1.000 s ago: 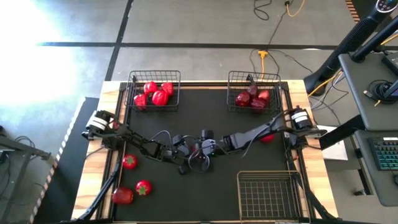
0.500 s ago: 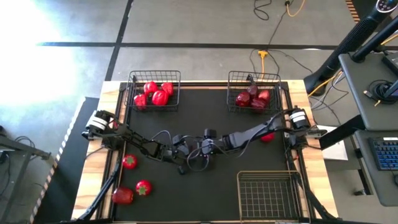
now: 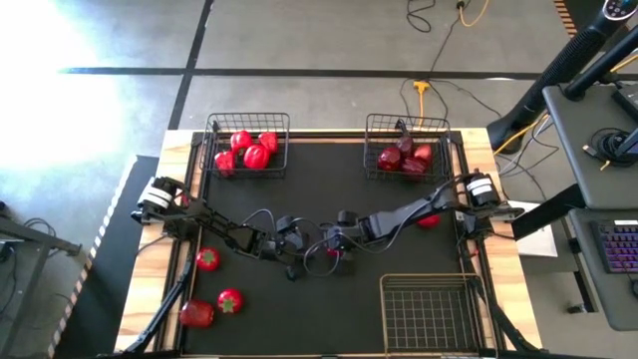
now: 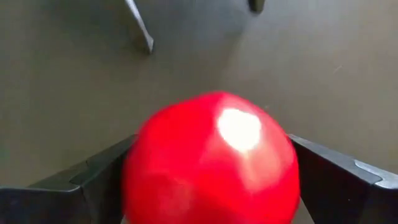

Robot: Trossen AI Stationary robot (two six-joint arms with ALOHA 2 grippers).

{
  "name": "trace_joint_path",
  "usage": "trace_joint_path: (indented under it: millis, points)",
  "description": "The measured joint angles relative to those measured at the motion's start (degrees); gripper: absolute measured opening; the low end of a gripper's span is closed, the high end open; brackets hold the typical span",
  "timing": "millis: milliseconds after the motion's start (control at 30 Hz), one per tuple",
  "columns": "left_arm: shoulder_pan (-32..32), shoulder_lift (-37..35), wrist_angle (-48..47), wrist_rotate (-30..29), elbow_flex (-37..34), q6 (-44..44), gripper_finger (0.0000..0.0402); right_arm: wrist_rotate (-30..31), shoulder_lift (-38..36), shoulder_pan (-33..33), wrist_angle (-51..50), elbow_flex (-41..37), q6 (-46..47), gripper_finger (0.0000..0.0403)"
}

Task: Sort produce into baskets
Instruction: Put the tomato into the gold wire basket

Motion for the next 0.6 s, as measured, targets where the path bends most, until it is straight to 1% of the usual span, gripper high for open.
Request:
trace_joint_path:
  millis: [100,200,333,400,500,600]
  points:
    - [0.0,0.0,-0.2,0.0,0.0,2.0,0.0314,0.2,-0.1,0.0,-1.7,0.1,1.4,0.0369]
    - [0.0,0.0,-0.1,-0.4,0.0,3.7,0.0314,0.4,-0.1,0.0,-3.0,0.4,1.6,0.0353]
    - [0.0,-0.1,-0.1,-2.5,0.0,6.5,0.0314,0.4,-0.1,-0.2,-3.4,1.7,3.1,0.0308]
    - [0.0,-0.1,-0.1,-2.7,0.0,7.6,0.0314,0.6,-0.1,-0.2,-5.7,3.2,3.8,0.0282]
    - [0.0,-0.1,0.2,-3.0,0.0,8.4,0.0314,0.8,-0.1,-0.2,-15.9,8.8,6.4,0.0277]
    - [0.0,-0.1,1.2,-4.3,-0.1,9.0,0.0314,0.5,-0.1,0.5,-33.2,17.5,12.2,0.0277]
